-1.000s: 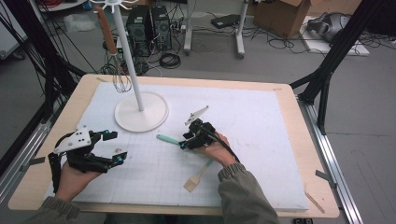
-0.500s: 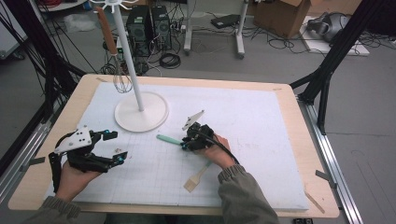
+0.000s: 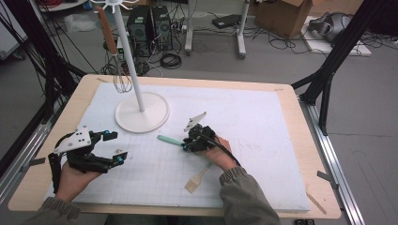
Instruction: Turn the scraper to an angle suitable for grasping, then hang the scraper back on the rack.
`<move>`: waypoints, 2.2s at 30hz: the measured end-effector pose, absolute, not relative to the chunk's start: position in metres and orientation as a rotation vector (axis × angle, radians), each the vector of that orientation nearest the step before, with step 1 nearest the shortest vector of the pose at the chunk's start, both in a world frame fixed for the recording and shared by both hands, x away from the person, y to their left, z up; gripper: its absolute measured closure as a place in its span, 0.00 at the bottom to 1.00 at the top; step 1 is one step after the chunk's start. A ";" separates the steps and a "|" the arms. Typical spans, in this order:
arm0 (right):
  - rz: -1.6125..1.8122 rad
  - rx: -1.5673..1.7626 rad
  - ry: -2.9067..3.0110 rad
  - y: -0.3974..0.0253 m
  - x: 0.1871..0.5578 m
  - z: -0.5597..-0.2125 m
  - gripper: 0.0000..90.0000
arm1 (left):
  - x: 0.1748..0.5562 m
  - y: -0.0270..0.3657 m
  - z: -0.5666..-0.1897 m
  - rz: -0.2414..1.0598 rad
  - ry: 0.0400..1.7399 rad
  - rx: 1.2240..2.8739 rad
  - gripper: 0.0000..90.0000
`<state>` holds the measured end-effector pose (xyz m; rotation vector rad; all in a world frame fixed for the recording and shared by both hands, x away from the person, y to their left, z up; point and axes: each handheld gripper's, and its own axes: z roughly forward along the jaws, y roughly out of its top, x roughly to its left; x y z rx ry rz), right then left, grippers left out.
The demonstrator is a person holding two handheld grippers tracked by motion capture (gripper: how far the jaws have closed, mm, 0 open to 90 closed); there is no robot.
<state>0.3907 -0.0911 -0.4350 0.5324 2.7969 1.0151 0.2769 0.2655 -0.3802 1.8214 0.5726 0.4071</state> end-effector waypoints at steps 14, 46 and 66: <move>0.999 0.516 2.800 -0.089 0.389 -0.434 0.87 | 0.278 0.267 -0.382 0.401 0.578 1.816 0.19; 1.041 0.529 2.803 -0.092 0.390 -0.436 0.89 | 0.281 0.261 -0.381 0.397 0.563 1.816 0.20; 1.064 0.508 2.806 -0.094 0.388 -0.432 0.90 | 0.283 0.262 -0.382 0.387 0.562 1.822 0.20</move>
